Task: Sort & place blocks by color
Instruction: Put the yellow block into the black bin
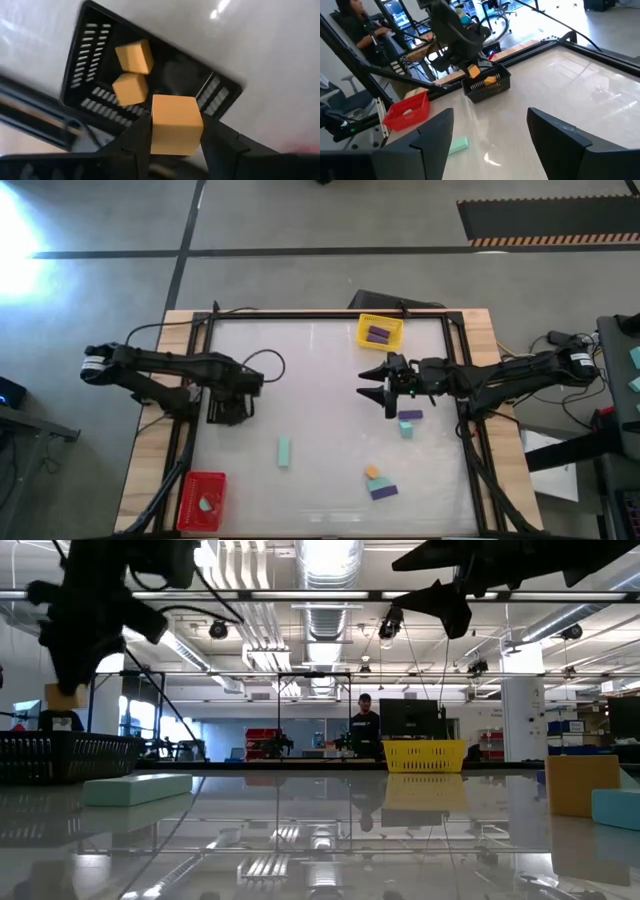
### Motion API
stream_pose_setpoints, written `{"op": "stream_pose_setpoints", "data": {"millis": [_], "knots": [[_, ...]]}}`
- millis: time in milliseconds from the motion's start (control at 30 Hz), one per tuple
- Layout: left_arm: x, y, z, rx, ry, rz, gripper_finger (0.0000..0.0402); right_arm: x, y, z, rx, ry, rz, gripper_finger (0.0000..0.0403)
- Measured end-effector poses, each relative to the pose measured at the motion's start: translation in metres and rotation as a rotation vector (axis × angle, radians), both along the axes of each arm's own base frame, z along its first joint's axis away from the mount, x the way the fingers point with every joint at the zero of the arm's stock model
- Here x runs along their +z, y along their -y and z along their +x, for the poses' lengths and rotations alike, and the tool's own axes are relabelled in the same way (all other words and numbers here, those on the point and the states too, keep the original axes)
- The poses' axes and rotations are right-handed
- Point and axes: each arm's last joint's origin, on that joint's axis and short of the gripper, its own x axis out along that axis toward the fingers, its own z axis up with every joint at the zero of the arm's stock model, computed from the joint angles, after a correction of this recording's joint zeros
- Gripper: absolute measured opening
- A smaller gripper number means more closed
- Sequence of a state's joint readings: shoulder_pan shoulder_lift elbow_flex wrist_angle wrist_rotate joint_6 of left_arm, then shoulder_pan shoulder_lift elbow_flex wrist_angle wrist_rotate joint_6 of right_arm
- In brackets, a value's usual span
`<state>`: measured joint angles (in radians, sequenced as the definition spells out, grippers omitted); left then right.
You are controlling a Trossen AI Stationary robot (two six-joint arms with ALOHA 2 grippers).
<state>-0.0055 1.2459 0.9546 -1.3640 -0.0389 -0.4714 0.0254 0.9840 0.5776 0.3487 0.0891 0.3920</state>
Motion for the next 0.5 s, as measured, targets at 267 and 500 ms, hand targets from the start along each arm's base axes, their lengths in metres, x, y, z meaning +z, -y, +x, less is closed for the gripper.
{"op": "stream_pose_setpoints", "data": {"millis": [267,500], "knots": [[-0.035,-0.001,-0.002,-0.302,-0.101,0.013,0.0130,0.000,0.000,0.000,0.001,-0.002,-0.002,0.0240],[-0.053,-0.002,-0.004,-0.328,-0.160,0.011,0.0132,0.000,0.000,0.000,0.003,-0.002,-0.005,0.0240]]}}
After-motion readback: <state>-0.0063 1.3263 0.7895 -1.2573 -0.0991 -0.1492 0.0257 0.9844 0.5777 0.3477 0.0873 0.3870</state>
